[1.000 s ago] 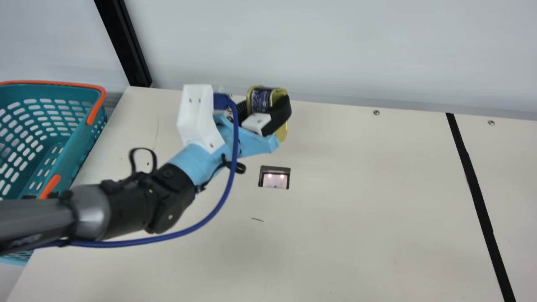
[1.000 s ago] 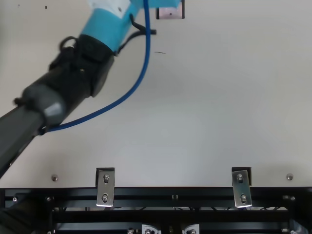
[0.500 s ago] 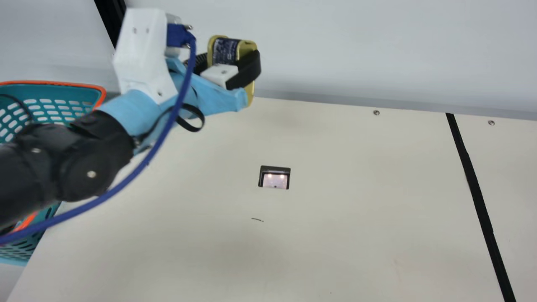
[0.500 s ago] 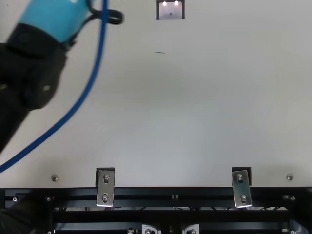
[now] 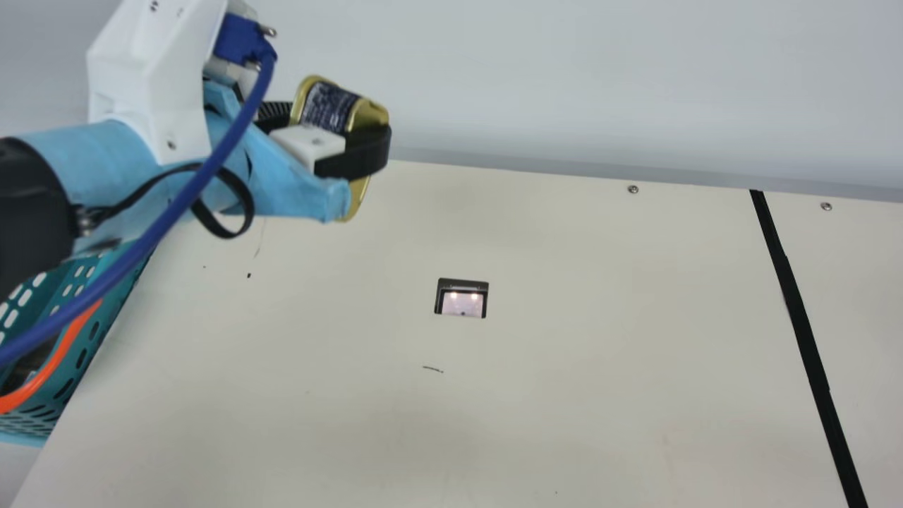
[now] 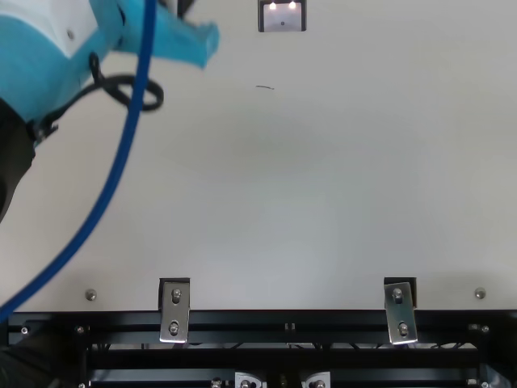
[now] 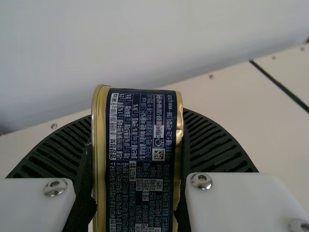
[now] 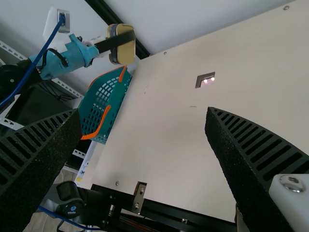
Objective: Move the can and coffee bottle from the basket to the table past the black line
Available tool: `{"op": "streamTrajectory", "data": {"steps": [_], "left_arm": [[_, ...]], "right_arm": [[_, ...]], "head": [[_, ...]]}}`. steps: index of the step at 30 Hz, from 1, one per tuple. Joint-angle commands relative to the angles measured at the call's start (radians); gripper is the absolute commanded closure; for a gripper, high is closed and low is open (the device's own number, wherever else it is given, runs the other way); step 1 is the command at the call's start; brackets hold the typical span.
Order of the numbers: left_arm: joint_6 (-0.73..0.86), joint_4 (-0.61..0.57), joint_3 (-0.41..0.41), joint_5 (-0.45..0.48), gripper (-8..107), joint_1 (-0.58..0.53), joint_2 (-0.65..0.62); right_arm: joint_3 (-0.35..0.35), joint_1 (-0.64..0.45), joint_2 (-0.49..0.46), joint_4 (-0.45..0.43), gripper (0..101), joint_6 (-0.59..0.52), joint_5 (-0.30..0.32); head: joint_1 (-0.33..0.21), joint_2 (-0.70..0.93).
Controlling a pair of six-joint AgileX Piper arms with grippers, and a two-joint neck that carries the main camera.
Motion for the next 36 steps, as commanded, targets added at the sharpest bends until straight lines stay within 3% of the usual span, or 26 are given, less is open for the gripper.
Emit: {"op": "streamTrajectory", "data": {"steps": [1,6,11,17,25,36], "left_arm": [[0.041,-0.002,-0.005,0.146,89,-0.006,-0.006],[0.132,0.000,-0.001,0.252,89,-0.018,-0.005],[0.201,0.018,0.025,0.282,89,-0.047,0.014],[0.274,0.026,0.081,0.260,89,-0.118,0.055],[0.516,-0.068,0.154,0.232,89,-0.213,0.124],[0.858,-0.223,0.170,0.214,89,-0.236,0.217]], "right_arm": [[0.000,0.000,0.000,0.000,0,0.000,0.000],[0.000,0.000,0.000,0.000,0,0.000,0.000],[0.000,0.000,0.000,0.000,0,0.000,0.000],[0.000,0.000,0.000,0.000,0,0.000,0.000],[0.000,0.000,0.000,0.000,0,0.000,0.000],[0.000,0.000,0.000,0.000,0,0.000,0.000]], "head": [[-0.004,-0.005],[-0.004,-0.005],[-0.004,-0.005],[-0.004,-0.005],[-0.004,-0.005],[-0.004,-0.005]]}}
